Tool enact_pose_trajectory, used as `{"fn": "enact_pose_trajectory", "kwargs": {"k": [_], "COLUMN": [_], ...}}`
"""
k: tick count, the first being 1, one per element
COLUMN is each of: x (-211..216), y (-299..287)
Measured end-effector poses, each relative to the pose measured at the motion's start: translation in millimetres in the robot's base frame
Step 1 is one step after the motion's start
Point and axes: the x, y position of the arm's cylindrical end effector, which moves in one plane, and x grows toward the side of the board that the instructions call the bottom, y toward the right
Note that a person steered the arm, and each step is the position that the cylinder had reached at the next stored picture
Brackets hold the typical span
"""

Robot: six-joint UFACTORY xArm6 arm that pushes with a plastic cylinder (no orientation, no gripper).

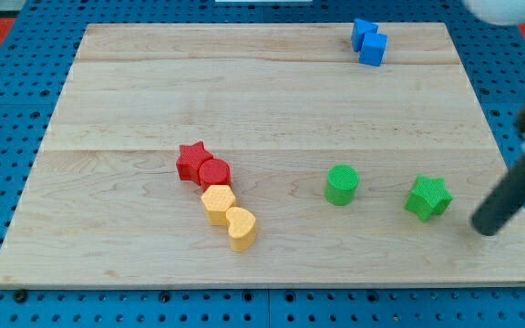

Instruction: Move the green blocks to the bottom of the triangle

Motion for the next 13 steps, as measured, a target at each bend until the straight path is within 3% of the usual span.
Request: {"fn": "enact_pose_trajectory", "kwargs": {"k": [1,3,5,6,7,10,11,12,13], "x": [-23,-114,-177,-151,-164,-272,-189,-65,-7], "y": [-52,-38,-45,-42,-61,-71,-54,-36,-54]}}
